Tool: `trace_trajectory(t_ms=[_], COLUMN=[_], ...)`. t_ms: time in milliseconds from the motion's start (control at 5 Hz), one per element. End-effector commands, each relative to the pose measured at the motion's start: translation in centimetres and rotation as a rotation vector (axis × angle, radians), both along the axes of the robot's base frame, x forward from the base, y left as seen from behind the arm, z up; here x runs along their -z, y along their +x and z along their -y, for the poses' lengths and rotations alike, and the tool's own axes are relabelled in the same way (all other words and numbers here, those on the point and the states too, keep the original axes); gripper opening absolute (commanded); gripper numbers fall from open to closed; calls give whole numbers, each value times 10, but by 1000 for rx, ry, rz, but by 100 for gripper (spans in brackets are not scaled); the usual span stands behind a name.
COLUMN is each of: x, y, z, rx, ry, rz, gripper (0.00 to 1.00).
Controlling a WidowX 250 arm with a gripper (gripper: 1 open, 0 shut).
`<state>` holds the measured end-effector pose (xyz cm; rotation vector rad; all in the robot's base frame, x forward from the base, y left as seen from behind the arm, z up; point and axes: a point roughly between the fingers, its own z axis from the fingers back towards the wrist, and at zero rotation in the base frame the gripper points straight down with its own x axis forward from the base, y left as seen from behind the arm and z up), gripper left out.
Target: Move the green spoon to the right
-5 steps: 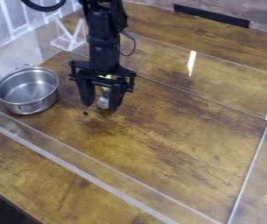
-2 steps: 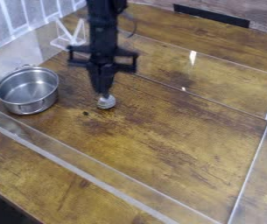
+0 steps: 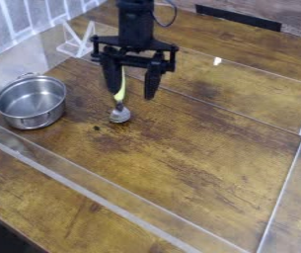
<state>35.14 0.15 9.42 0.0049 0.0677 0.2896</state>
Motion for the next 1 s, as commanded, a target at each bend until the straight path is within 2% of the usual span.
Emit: trace_trajectory(t_ms=[0,400,600,800], x=[-22,-1,3,5], y=[0,-7,-4,-1], z=[-3,-25,-34,-42], rx=[11,-239,-234,-221], ry=[12,30,26,24], rz=[85,75,67,59], gripper=[100,100,100,0])
